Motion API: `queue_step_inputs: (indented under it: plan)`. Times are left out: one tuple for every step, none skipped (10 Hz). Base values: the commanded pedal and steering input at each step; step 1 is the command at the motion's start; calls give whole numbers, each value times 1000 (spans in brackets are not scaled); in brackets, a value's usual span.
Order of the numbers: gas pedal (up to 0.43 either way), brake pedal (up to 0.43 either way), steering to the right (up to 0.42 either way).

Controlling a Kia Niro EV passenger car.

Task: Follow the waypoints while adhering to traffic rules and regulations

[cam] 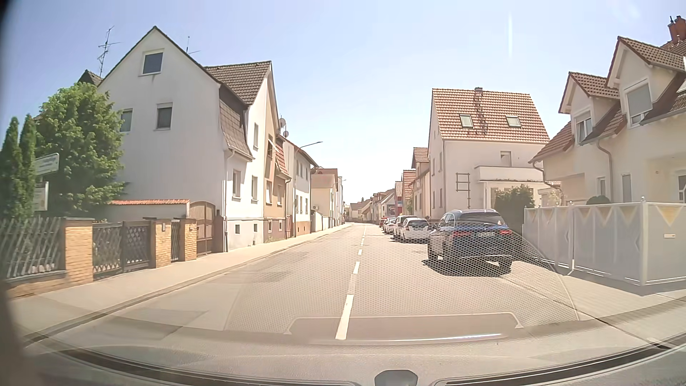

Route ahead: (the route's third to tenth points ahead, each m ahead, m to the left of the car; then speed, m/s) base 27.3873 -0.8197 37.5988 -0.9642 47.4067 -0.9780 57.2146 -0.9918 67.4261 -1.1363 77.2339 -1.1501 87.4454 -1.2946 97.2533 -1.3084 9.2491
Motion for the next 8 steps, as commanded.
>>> queue_step_inputs:
  plan:
    - [28,24,0]
    - [28,24,0]
    - [28,24,1]
    - [28,24,1]
    - [28,24,2]
    - [28,24,2]
    - [28,24,2]
    - [28,24,2]
